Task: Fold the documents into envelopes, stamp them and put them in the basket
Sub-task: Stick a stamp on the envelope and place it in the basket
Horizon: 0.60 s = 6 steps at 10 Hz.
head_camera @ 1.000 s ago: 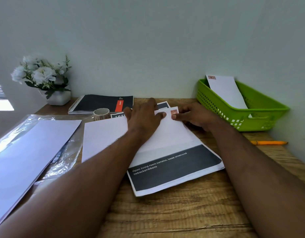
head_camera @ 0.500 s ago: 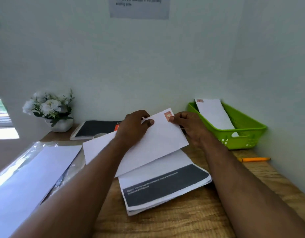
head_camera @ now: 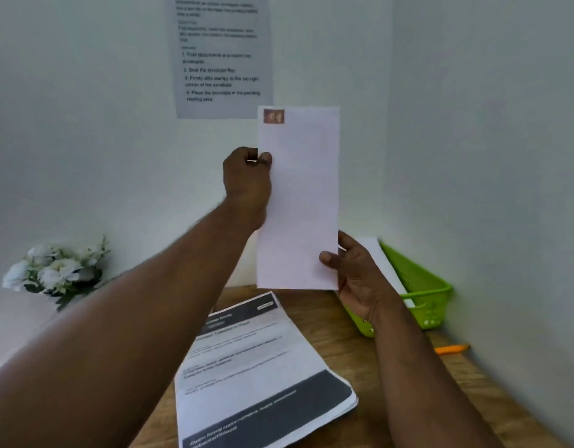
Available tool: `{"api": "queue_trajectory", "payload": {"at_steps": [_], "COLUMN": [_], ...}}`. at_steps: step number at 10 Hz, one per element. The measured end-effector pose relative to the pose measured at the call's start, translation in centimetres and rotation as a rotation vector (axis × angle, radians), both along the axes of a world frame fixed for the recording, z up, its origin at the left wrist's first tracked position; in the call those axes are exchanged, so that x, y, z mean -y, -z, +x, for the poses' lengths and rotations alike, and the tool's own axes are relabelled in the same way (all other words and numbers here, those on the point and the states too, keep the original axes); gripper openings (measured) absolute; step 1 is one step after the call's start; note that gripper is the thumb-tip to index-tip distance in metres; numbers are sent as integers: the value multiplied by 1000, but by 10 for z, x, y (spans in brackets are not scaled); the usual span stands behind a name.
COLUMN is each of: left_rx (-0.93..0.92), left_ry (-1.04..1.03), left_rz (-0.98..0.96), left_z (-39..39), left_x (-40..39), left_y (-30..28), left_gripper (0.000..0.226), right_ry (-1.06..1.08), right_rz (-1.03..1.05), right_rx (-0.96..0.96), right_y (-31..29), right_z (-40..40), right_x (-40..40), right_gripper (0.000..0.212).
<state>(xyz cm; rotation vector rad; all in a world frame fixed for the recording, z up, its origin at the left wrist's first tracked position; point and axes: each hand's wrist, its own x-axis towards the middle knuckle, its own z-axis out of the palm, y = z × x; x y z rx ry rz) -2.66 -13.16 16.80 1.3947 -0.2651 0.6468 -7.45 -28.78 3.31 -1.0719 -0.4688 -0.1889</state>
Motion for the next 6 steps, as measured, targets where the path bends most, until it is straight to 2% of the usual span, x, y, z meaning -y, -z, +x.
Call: {"api": "queue_trajectory", "payload": {"at_steps": [1, 2, 3, 4, 5, 6], "left_rx": [-20, -52, -145, -238, -323, -481], "left_ry": [32, 62, 128, 171, 187, 287], "left_rz": [-132, -210, -271, -287, -288, -327], "left_z": [12, 21, 27, 29, 37, 47], "left_x": [36, 69, 99, 122, 138, 151], "left_y": [-2, 6, 22, 43, 65, 78], "left_gripper": [5, 6, 19, 30, 23, 27], "right_ry": [411, 960, 1235, 1394, 1420, 1471], "right_rz": [55, -17, -183, -457, -703, -962], "right_rx": [19, 15, -68, -132, -228, -323], "right_y": [1, 2, 5, 15, 23, 26], "right_z": [3, 11, 11, 10, 10, 7], "right_x": [14, 38, 61, 75, 82, 85], "right_gripper": [40, 49, 57, 60, 62, 49]}}
